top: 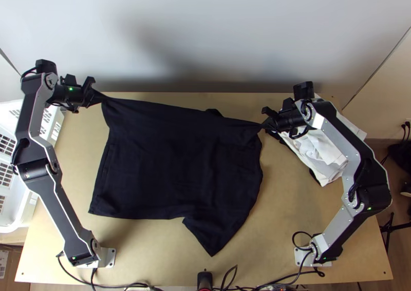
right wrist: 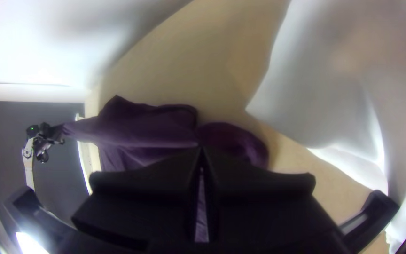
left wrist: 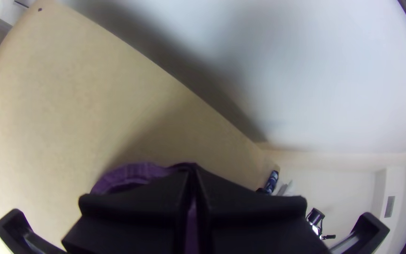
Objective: Fold the t-shirt
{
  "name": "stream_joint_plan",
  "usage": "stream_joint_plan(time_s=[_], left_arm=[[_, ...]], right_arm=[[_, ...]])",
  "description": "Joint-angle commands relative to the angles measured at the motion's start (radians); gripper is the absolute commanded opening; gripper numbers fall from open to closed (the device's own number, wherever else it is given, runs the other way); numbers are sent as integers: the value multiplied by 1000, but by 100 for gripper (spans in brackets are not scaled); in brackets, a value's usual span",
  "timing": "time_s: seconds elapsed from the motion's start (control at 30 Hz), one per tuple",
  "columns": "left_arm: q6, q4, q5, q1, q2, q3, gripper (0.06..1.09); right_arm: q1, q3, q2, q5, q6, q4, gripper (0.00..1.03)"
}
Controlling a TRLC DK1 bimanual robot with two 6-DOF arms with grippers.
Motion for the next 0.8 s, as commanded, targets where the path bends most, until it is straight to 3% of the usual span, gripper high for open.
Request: stream_joint_plan(time_s=[0.0, 0.43, 0.77], left_arm=[[83, -103, 7, 10, -25, 1, 9], [288, -328, 9, 13, -40, -21, 9], [412, -339, 9, 43, -64, -151, 9]], right_arm=[[11, -7, -4, 9, 3, -2, 3], [17, -24, -42, 9, -9, -81, 3], [22, -59, -59, 9, -77, -188, 3]])
